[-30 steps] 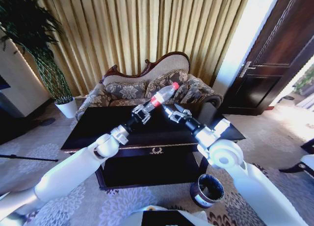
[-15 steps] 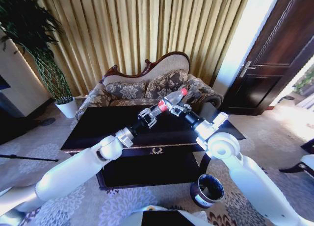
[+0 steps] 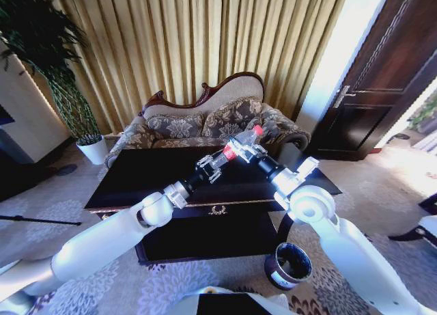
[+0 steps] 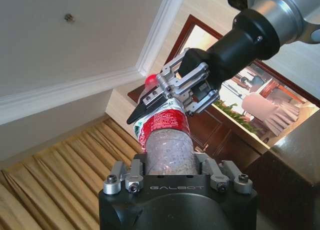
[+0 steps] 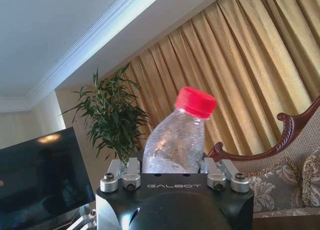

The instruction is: Move to the front of the table and place the trash on the table into the trash bin.

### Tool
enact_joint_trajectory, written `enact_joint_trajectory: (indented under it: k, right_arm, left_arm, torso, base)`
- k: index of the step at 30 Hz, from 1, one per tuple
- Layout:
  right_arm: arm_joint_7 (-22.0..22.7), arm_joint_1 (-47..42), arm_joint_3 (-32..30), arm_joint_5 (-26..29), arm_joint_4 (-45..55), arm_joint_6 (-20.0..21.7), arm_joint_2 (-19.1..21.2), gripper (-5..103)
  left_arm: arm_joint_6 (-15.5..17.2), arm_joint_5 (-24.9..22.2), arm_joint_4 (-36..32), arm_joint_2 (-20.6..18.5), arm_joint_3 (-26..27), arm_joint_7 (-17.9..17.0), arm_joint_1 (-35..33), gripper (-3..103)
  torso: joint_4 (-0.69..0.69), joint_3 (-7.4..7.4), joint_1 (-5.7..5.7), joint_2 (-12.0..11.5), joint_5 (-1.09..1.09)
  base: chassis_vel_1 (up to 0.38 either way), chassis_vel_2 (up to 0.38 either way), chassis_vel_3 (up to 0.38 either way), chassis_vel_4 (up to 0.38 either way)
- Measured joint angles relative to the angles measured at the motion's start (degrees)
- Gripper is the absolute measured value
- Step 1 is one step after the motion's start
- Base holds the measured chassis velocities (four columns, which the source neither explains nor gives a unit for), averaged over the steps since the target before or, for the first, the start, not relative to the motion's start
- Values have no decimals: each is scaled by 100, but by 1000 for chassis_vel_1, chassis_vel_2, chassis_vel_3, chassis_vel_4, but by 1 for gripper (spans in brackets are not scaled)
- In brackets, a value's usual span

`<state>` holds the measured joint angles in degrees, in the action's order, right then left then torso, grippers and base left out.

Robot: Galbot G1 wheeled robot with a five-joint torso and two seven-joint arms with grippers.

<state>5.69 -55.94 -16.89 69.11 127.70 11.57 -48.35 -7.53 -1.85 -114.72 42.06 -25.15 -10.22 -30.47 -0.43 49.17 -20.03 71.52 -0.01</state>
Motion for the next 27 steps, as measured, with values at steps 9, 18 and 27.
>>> enact_joint_trajectory:
  k: [9, 18, 27]
  right_arm:
    - [-9, -129, -155, -166, -80, 2, 34, 28]
    - [96, -372, -415, -803, -542, -101, 170, 28]
    - [223, -848, -633, -2408, -867, -525, 198, 28]
  left_arm:
    - [61, -301, -208, -89, -14, 45, -58, 82]
    - [541, -1175, -372, -201, 887, -183, -532, 100]
    - [1485, -1820, -497, -90, 2883, -886, -1680, 100]
  torso:
    - [0, 0, 0, 0, 0]
    - [0, 0, 0, 0, 0]
    - [0, 0, 0, 0, 0]
  base:
    - [0, 0, 0, 0]
    - [0, 0, 0, 0]
    - [0, 0, 0, 0]
